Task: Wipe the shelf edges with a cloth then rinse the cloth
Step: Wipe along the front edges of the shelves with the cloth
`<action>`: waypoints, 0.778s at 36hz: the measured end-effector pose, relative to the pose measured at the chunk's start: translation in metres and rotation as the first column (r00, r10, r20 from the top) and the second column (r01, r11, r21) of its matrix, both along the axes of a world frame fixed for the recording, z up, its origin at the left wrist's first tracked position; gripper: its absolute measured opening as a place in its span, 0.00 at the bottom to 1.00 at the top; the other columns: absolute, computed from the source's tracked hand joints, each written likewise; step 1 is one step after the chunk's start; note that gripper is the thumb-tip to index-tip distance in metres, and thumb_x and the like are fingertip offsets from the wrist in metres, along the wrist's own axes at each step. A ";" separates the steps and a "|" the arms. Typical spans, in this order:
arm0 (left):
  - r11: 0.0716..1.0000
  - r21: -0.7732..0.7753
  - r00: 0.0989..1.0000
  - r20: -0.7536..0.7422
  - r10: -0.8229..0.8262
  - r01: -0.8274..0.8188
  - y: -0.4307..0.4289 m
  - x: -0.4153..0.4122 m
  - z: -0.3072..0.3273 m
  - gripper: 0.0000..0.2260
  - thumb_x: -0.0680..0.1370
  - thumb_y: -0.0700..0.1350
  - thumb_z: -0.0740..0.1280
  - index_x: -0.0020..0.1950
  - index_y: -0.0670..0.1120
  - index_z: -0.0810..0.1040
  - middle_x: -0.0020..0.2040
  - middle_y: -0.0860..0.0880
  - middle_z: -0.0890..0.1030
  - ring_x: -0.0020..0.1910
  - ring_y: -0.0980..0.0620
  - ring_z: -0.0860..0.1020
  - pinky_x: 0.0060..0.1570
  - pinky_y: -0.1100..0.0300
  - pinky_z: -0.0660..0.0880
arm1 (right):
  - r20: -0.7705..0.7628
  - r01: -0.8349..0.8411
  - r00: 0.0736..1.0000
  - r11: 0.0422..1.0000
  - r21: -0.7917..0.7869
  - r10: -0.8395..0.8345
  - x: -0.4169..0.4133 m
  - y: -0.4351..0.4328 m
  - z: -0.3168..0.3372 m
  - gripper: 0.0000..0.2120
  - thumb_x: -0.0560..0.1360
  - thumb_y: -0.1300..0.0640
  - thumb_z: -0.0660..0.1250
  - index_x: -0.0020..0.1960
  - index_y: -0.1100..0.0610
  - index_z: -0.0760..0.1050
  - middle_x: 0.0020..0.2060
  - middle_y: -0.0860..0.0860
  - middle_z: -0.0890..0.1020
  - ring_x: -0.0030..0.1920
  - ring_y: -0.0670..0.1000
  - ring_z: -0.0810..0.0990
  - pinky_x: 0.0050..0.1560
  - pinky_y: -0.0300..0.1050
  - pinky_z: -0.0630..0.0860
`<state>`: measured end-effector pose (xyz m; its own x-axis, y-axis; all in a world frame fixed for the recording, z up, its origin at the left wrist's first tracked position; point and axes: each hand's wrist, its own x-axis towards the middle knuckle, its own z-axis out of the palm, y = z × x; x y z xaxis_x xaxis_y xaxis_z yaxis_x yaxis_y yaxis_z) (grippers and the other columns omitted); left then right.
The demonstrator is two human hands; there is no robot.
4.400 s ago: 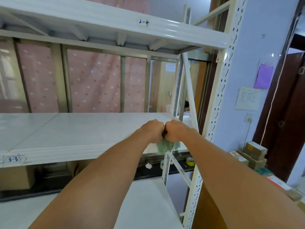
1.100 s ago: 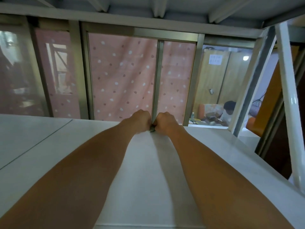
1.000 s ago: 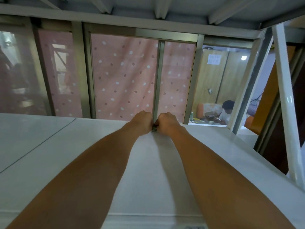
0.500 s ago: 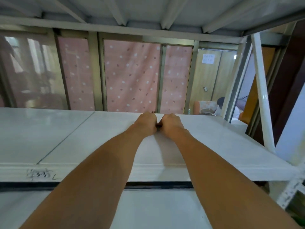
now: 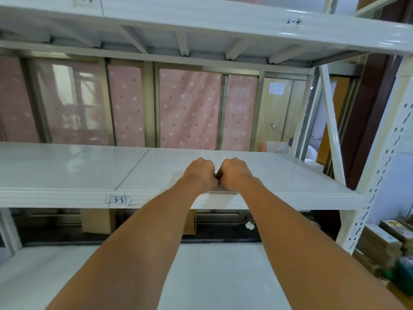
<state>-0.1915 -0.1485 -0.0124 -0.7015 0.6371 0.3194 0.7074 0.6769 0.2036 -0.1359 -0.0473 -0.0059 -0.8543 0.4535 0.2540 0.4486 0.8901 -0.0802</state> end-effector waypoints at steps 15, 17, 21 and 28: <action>0.998 0.024 0.998 -0.048 0.052 -0.051 -0.073 0.035 -0.003 0.07 0.75 0.46 0.69 0.42 0.43 0.80 0.38 0.46 0.75 0.39 0.47 0.76 0.38 0.56 0.77 | -0.028 -0.106 0.994 0.994 -0.030 0.105 0.026 -0.058 -0.005 0.11 0.77 0.47 0.68 0.54 0.50 0.86 0.45 0.50 0.85 0.43 0.51 0.80 0.40 0.39 0.76; 0.998 0.012 0.996 -0.060 0.063 -0.062 -0.079 0.035 -0.004 0.07 0.75 0.46 0.69 0.45 0.43 0.81 0.40 0.46 0.76 0.39 0.47 0.76 0.41 0.55 0.78 | -0.033 -0.137 0.990 0.990 -0.041 0.136 0.028 -0.063 -0.005 0.11 0.79 0.49 0.67 0.56 0.48 0.85 0.45 0.49 0.84 0.43 0.51 0.79 0.35 0.38 0.71; 0.996 -0.016 0.995 -0.056 0.082 -0.083 -0.086 0.036 -0.001 0.07 0.74 0.46 0.70 0.42 0.43 0.78 0.37 0.47 0.74 0.38 0.47 0.75 0.37 0.57 0.75 | -0.049 -0.153 0.987 0.986 -0.067 0.150 0.026 -0.071 -0.012 0.11 0.80 0.49 0.66 0.54 0.49 0.86 0.42 0.50 0.83 0.41 0.52 0.80 0.39 0.40 0.76; 0.993 -0.061 0.994 -0.039 0.104 -0.106 -0.081 0.025 0.002 0.05 0.75 0.40 0.68 0.40 0.43 0.75 0.38 0.47 0.71 0.39 0.48 0.74 0.37 0.58 0.72 | -0.025 -0.132 0.991 0.989 -0.059 0.131 0.011 -0.065 -0.019 0.10 0.79 0.54 0.65 0.54 0.48 0.85 0.43 0.52 0.81 0.39 0.52 0.78 0.40 0.43 0.78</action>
